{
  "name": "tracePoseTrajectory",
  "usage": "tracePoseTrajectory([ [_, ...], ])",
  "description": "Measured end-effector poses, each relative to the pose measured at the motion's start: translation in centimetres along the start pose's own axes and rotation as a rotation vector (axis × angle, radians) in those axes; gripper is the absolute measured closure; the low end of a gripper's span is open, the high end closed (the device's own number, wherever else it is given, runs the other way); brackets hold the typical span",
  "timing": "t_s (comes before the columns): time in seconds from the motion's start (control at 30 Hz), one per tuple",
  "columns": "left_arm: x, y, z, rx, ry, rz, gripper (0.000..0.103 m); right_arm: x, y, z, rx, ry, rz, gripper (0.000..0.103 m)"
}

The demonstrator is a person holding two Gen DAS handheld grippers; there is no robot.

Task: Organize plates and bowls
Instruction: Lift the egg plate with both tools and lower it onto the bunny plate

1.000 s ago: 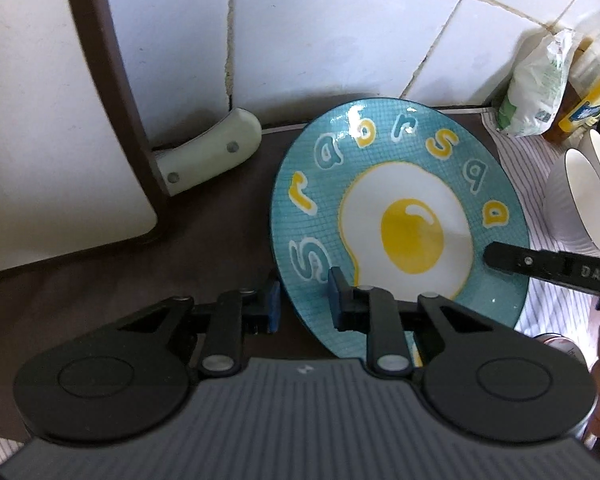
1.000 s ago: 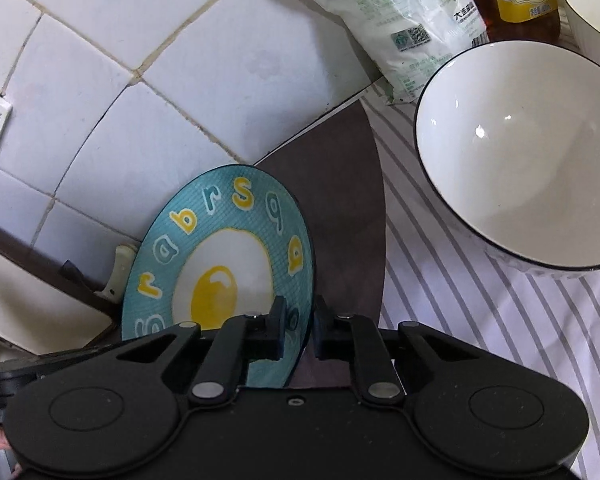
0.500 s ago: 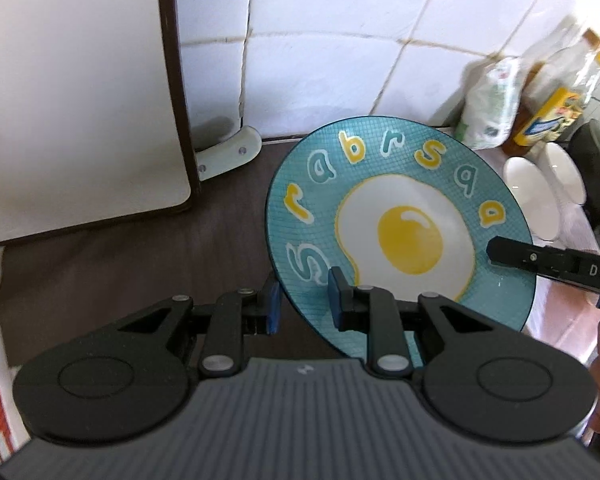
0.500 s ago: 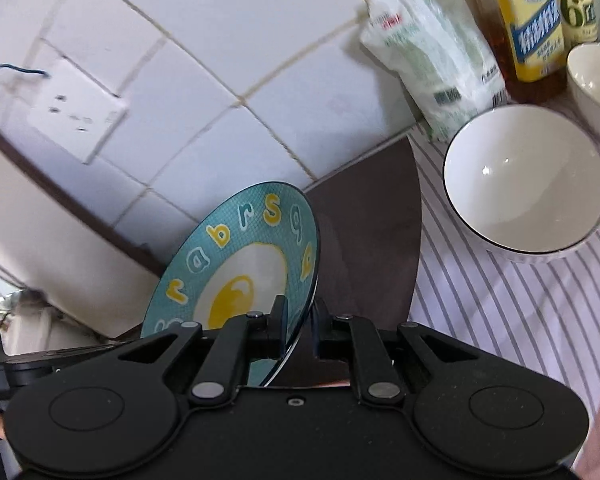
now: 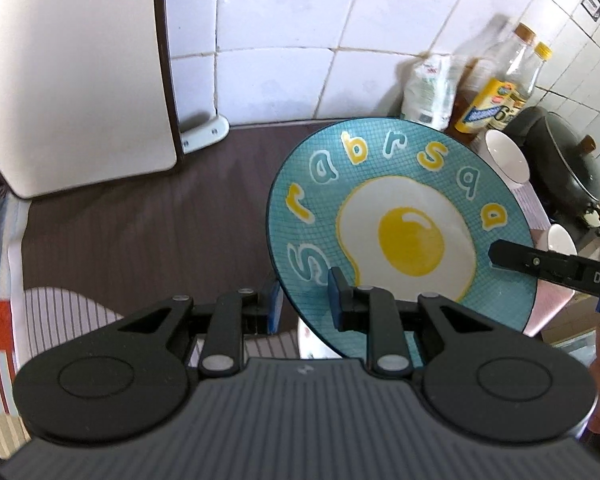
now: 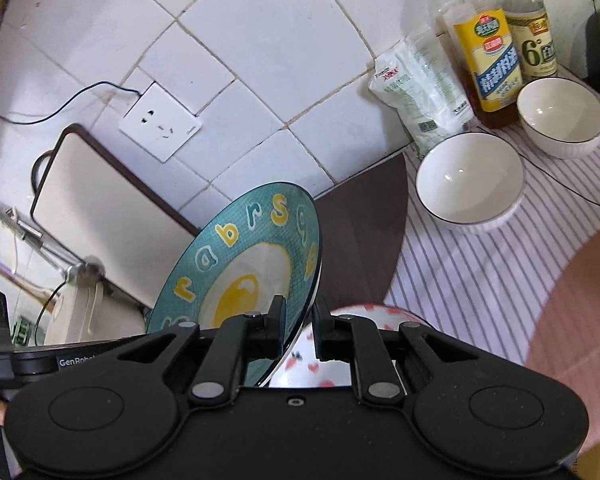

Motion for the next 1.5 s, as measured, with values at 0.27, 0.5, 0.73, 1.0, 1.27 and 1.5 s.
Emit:
tracePoseTrajectory([
  [0.27,4.0,-1.3,2.3,-0.037,-0.035,-0.021,0.081,2.6,-3.5,1.1,-0.034,-0.009,-0.032,0.084],
  [0.5,6.4,-1.7,4.1,-0.054,-0.068,-0.030,0.081,4.2,-5.6,2.7,-0.060,-0.004,-0.062,0.083],
  [0.73,8.5,0.1,4.7,-0.087,-0.100,-0.059,0.081,5.7,-5.9,4.6,-0.075,-0.002,-0.109,0.082],
  [1.0,10.5,3.5,3.5,-0.125,-0.137,-0.120,0.081,8.0,-4.2,6.0,-0.059,0.032,-0.173,0.082],
  [1.27,9.9,5.9,1.5,-0.158,-0.154,-0.183,0.081,9.0,-1.2,5.7,-0.024,0.053,-0.243,0.082],
  [1.5,8.8,6.9,1.0,-0.165,-0.100,-0.204,0.081,9.3,0.2,5.3,0.017,0.110,-0.225,0.083],
])
Point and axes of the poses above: each gripper's, at about its wrist camera, not at the fingertips, and y roughly the way its jaws point, z to its right, x to its underside, the point moved 3 cm from there along y, roughly the way its jaws point, and after that the axes turned 15 degrees about -y, right-handed, at the moved point
